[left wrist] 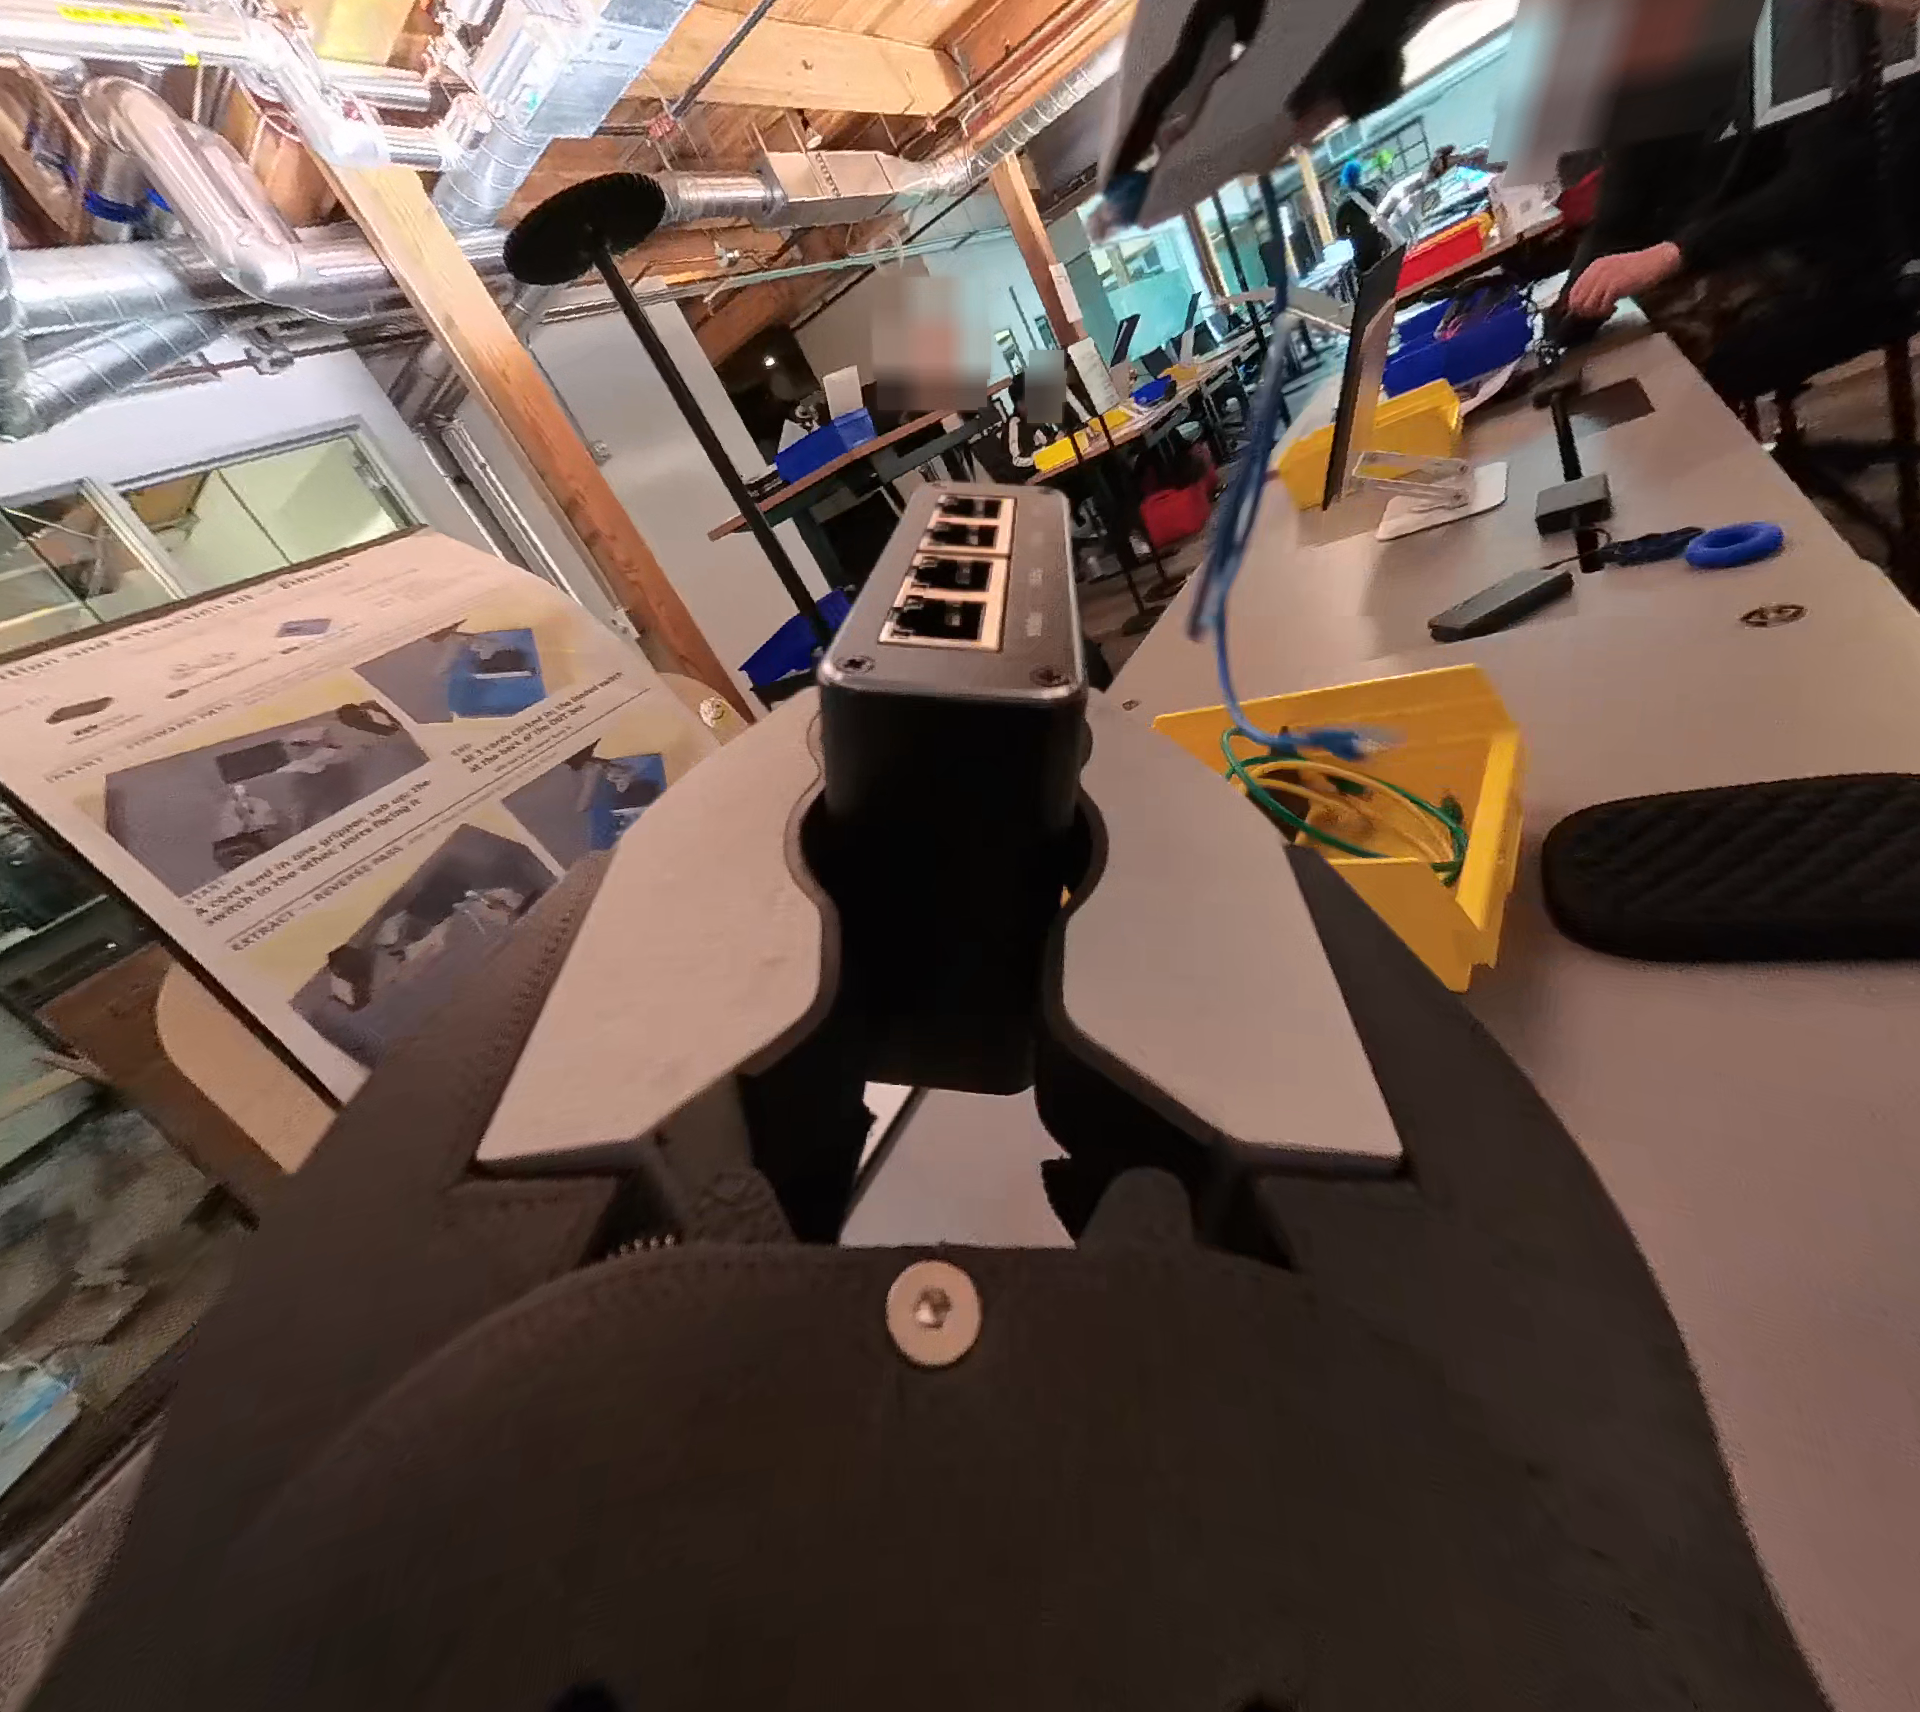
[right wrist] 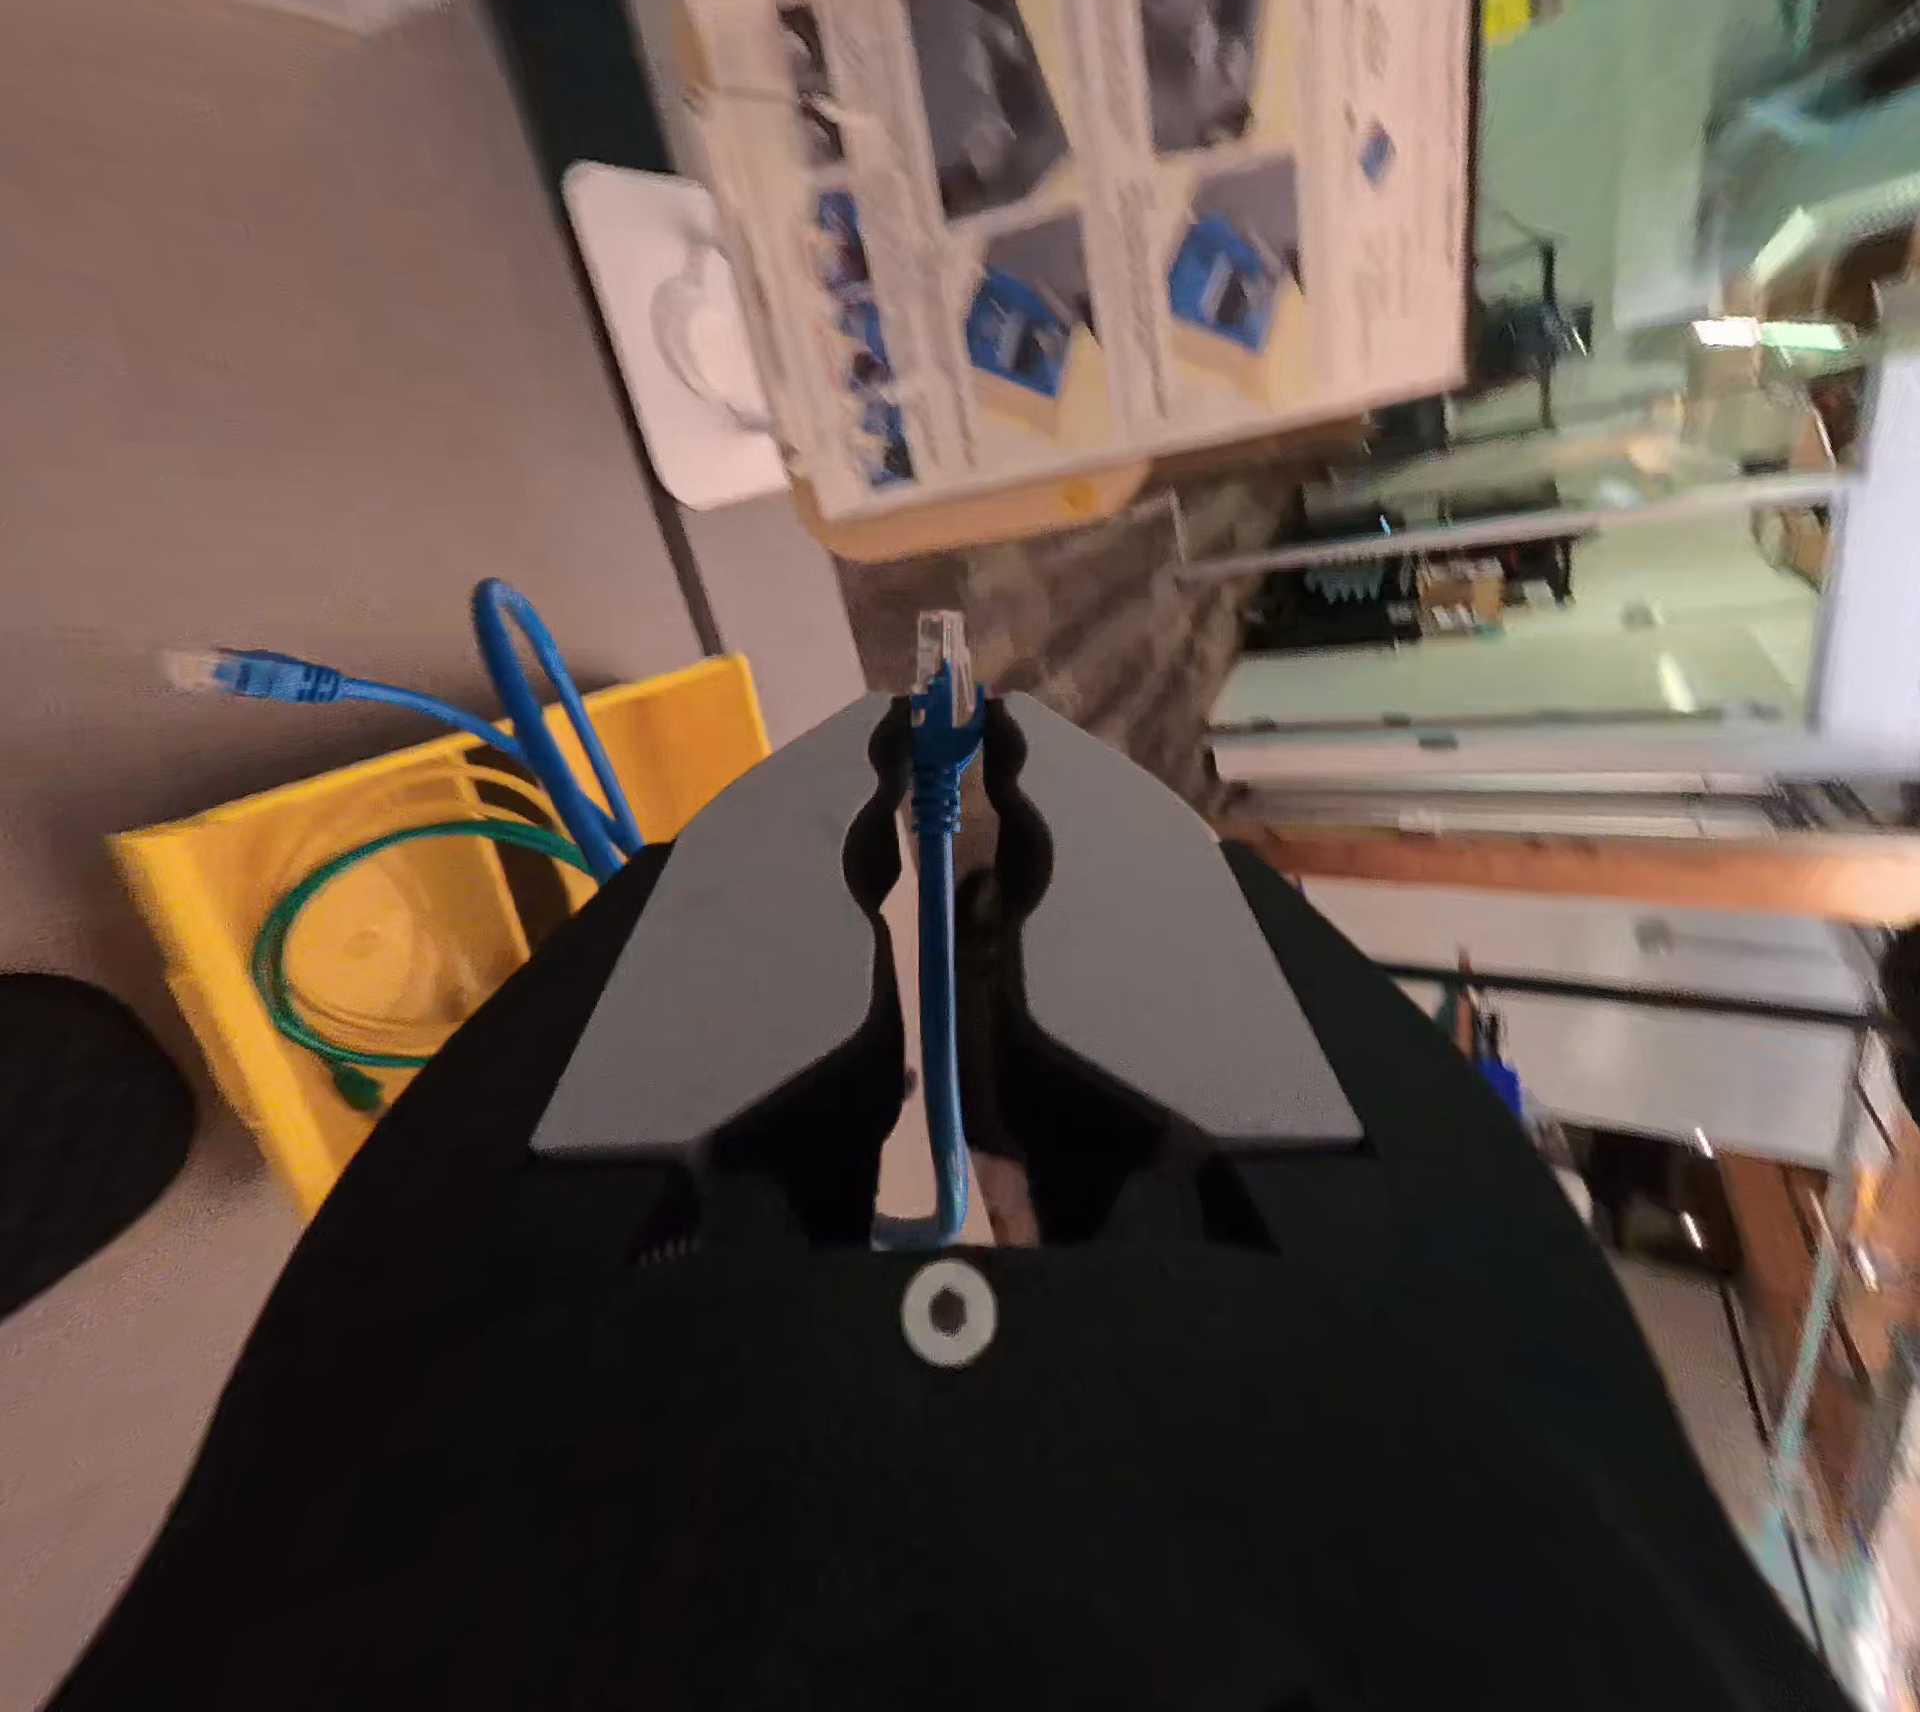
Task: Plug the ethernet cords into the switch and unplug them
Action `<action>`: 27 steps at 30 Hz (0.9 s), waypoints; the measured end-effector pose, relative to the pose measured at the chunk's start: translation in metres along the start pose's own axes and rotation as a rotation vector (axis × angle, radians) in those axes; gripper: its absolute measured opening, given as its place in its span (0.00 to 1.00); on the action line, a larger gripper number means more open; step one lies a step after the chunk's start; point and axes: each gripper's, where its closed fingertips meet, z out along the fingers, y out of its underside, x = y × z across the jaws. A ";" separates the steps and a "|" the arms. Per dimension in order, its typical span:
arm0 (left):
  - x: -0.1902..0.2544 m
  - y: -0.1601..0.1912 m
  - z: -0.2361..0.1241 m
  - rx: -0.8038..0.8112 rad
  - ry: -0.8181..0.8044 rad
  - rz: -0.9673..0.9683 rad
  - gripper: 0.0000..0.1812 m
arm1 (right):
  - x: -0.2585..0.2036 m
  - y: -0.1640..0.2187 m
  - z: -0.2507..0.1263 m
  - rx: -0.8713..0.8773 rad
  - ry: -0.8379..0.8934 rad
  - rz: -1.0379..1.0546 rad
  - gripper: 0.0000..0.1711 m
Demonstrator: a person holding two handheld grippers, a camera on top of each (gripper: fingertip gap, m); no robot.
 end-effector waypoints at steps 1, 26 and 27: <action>0.000 0.002 0.001 -0.009 0.001 -0.002 0.20 | 0.011 0.014 0.005 -0.032 0.044 0.011 0.09; 0.014 0.027 0.018 -0.148 0.033 0.017 0.20 | -0.151 0.173 0.100 -0.478 -0.338 0.466 0.08; 0.015 0.028 0.019 -0.151 0.038 0.017 0.20 | -0.162 0.174 0.108 -0.480 -0.340 0.502 0.08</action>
